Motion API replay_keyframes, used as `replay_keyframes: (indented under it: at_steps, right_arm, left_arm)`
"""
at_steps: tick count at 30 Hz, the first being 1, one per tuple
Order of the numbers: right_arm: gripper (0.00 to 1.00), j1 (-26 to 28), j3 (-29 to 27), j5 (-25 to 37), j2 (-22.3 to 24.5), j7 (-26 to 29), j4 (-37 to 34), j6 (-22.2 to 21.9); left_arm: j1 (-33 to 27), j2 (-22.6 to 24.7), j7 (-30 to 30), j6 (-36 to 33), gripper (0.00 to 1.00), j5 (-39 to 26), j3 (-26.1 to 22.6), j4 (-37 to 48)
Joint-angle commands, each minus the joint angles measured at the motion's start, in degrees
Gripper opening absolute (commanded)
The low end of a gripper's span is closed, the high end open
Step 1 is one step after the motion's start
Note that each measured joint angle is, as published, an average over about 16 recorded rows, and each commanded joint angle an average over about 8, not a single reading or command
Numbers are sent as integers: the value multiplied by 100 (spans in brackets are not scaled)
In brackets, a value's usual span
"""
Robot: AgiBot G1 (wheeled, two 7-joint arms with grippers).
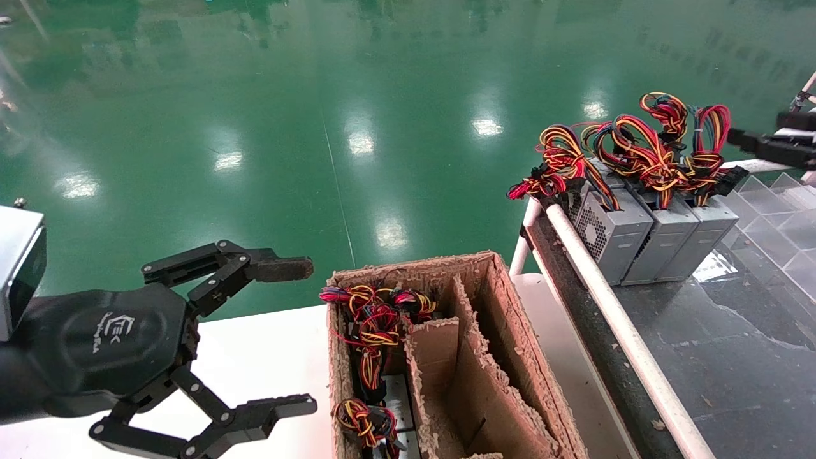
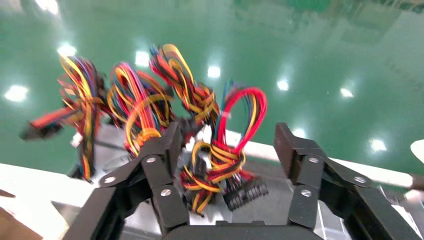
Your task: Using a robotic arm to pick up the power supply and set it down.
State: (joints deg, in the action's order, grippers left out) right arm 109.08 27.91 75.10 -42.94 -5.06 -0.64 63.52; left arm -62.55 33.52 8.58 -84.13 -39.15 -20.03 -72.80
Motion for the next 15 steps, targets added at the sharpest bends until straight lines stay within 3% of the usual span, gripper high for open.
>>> replay_keyframes:
  at_steps: [1, 7, 15]
  right_arm:
    - [100, 46, -34, -46, 58, 42, 4, 121]
    - [100, -102, -156, -278, 157, 89, 297, 405]
    - [100, -709, -291, -676, 240, 284, 1227, 641]
  left_arm:
    - [0, 0, 0, 0, 100, 0, 0, 0]
    - [1, 0, -1, 2, 100, 1, 0, 2]
    - [0, 0, -2, 1, 100, 1, -1, 3]
